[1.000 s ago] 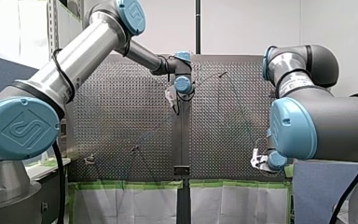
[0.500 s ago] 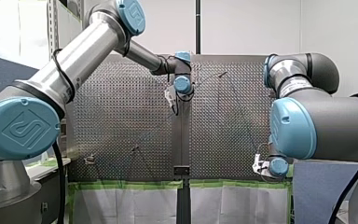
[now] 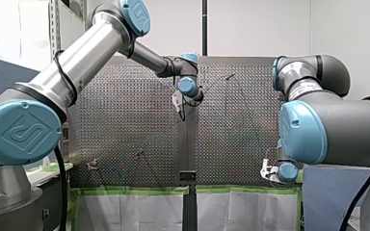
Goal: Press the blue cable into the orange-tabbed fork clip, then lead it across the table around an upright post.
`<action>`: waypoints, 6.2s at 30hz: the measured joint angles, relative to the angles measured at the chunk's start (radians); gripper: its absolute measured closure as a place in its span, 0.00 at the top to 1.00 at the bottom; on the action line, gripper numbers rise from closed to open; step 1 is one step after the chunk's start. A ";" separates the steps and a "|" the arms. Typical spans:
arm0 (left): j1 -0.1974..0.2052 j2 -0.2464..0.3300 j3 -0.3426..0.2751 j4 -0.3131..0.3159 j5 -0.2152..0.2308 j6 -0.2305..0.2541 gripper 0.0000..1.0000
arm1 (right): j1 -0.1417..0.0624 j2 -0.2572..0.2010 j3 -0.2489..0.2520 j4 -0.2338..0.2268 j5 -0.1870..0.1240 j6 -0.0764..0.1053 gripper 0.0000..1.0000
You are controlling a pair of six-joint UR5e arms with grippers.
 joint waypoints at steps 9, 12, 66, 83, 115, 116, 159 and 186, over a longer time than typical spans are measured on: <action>0.004 0.000 0.000 -0.078 0.060 -0.049 1.00 | -0.001 0.000 -0.005 0.015 0.000 0.000 0.00; 0.005 0.000 0.000 -0.104 0.066 -0.061 1.00 | 0.000 0.000 -0.006 0.022 0.001 -0.002 0.00; -0.072 0.238 0.000 -0.377 0.267 0.055 1.00 | 0.010 0.000 -0.007 0.032 0.000 -0.010 0.00; -0.104 0.193 0.000 -0.240 0.322 0.164 1.00 | 0.014 0.000 -0.009 0.033 -0.003 -0.010 0.00; -0.108 0.182 0.000 -0.168 0.321 0.155 1.00 | 0.021 0.000 -0.022 0.051 -0.003 -0.012 0.00; -0.108 0.182 0.000 -0.168 0.319 0.155 1.00 | 0.021 0.000 -0.022 0.052 -0.003 -0.012 0.00; -0.109 0.186 0.000 -0.262 0.002 0.156 1.00 | 0.027 0.000 -0.023 0.052 -0.003 -0.012 0.00; -0.084 0.337 -0.115 -0.220 -0.065 0.127 1.00 | 0.032 0.000 -0.023 0.052 -0.003 -0.012 0.00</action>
